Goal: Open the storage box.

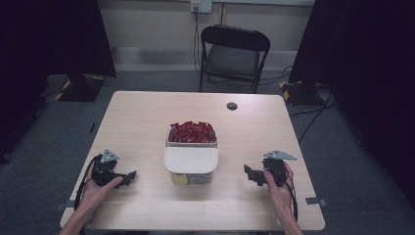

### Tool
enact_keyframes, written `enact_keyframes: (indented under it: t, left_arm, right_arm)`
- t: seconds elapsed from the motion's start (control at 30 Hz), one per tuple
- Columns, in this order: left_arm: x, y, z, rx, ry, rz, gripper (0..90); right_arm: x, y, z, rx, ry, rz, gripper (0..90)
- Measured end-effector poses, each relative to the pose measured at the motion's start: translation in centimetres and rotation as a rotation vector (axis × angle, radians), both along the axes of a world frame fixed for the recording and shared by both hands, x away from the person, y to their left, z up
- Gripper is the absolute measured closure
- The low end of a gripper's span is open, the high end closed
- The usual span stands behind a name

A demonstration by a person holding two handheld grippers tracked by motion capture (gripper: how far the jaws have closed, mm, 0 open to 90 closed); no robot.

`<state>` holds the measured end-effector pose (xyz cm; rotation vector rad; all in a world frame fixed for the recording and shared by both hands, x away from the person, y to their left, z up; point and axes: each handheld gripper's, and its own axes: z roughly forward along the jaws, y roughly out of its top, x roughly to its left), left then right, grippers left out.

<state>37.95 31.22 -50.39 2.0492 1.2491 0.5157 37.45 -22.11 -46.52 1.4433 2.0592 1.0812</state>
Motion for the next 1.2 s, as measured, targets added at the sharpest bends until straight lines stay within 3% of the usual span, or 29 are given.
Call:
enact_keyframes:
  t: [0.17, 0.63, 1.0, 1.2]
  left_arm:
    - [0.0, 0.0, 0.0, 0.005, 0.000, -0.003, 0.0]
    - [0.0, 0.0, 0.0, 0.000, 0.001, -0.002, 0.0]
    - [0.0, 0.0, 0.0, -0.002, 0.000, 0.003, 0.0]
    - [0.0, 0.0, 0.0, -0.002, -0.001, 0.004, 0.0]
  right_arm:
    - [-0.5, 0.9, 0.7, 0.046, -0.006, 0.048, 13.9]
    - [-2.0, 4.2, 2.3, 0.053, -0.045, 0.179, 14.0]
    - [-2.9, 6.4, 3.1, 0.060, -0.066, 0.256, 13.9]
    - [-3.2, 8.3, 3.2, 0.053, -0.066, 0.324, 13.9]
